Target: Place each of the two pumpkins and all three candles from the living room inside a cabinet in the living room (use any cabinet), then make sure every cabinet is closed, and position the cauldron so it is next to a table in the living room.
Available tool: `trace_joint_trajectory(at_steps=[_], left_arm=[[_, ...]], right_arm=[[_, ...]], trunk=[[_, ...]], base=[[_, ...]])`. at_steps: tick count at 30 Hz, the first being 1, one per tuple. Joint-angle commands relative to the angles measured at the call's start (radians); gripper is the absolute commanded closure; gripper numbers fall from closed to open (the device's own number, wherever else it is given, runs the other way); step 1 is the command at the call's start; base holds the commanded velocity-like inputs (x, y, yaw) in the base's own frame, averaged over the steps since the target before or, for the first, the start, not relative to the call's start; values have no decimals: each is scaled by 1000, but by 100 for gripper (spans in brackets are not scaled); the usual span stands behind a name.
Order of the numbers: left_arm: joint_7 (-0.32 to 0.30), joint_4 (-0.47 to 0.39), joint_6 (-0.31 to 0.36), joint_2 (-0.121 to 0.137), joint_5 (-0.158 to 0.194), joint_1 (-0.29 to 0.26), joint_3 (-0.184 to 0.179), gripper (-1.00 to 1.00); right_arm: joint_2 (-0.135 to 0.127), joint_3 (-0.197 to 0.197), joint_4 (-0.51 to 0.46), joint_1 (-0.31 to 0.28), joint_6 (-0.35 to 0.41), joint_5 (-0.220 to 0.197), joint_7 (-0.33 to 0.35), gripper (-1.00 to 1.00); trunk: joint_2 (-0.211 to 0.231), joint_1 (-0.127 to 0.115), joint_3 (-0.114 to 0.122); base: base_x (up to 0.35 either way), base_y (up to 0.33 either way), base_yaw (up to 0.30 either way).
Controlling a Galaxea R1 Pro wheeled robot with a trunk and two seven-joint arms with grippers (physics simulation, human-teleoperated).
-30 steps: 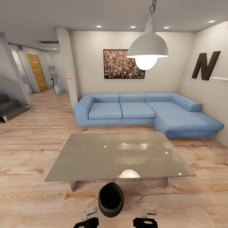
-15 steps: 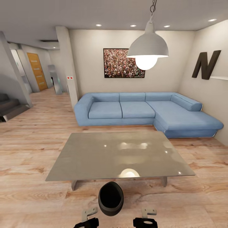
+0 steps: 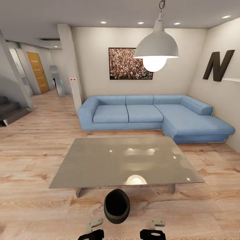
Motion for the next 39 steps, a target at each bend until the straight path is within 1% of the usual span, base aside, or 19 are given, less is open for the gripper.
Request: trace_joint_trajectory(at_steps=[1,7,12,25,30,39], left_arm=[[8,-2,3,1,7,-1,-4,-100],[8,-2,3,1,8,-1,-4,-100],[8,-1,5,1,7,-1,-4,-100],[7,16,4,1,7,-1,-6,-100],[7,18,4,1,7,-1,-6,-100],[7,18,4,1,7,-1,-7,-100]], right_arm=[[0,9,-1,0,4,-10,-5,-100],[-1,8,0,0,5,-10,-5,-100],[-1,9,26,0,4,-9,-4,-100],[1,10,41,0,2,-9,-2,-100],[1,10,41,0,2,-9,-2,-100],[1,11,40,0,2,-10,-2,-100]], trunk=[[6,-4,0],[48,-27,11],[48,-27,10],[48,-27,10],[48,-27,10],[48,-27,10]], base=[[0,0,0],[0,0,0],[0,0,0],[-6,0,0],[-221,0,0],[-315,0,0]])
